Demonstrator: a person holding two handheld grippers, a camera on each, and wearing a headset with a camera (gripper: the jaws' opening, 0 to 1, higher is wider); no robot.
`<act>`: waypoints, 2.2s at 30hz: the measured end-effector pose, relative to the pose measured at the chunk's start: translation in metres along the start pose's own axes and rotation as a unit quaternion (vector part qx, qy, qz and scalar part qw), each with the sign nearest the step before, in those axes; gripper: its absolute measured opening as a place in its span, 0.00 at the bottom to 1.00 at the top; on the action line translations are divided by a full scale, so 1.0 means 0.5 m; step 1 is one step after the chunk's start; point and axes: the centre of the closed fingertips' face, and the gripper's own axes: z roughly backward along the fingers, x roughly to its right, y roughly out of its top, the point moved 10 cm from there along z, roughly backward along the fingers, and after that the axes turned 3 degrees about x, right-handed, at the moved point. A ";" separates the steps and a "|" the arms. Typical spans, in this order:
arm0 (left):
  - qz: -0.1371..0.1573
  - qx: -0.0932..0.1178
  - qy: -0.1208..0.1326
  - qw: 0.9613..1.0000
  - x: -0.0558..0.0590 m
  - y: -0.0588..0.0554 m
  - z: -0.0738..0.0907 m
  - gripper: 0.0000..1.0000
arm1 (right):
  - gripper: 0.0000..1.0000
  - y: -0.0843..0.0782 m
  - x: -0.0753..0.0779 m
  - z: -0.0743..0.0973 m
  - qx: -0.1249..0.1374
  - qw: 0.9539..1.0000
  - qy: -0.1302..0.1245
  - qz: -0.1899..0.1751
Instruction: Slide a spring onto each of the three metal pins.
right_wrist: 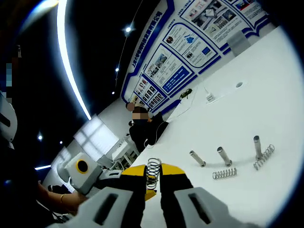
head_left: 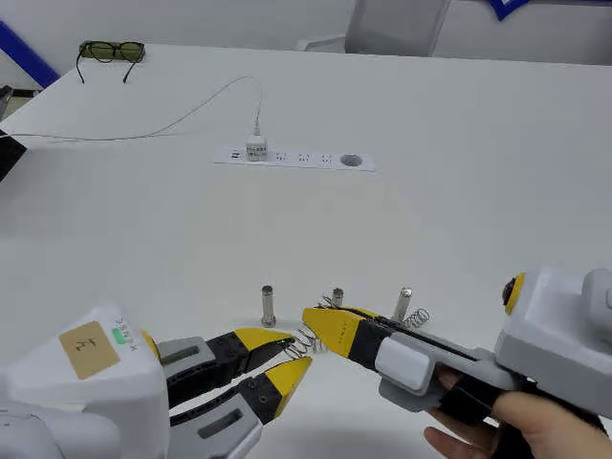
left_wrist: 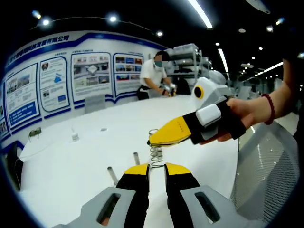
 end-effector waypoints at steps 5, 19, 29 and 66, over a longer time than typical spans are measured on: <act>0.003 -0.009 0.007 1.000 -0.003 -0.009 0.003 0.17 | 0.11 0.006 0.003 -0.004 0.003 1.000 -0.004 0.018; 0.012 -0.033 0.031 0.999 -0.010 -0.033 0.015 0.37 | 0.11 0.040 0.027 -0.049 0.000 0.996 -0.025 0.088; 0.016 -0.042 0.039 0.998 -0.009 -0.044 0.013 0.48 | 0.11 0.061 0.041 -0.096 -0.008 0.985 -0.036 0.169; 0.046 -0.059 0.066 0.995 -0.022 -0.062 0.011 0.71 | 0.11 0.031 0.091 -0.196 -0.063 0.953 -0.080 0.285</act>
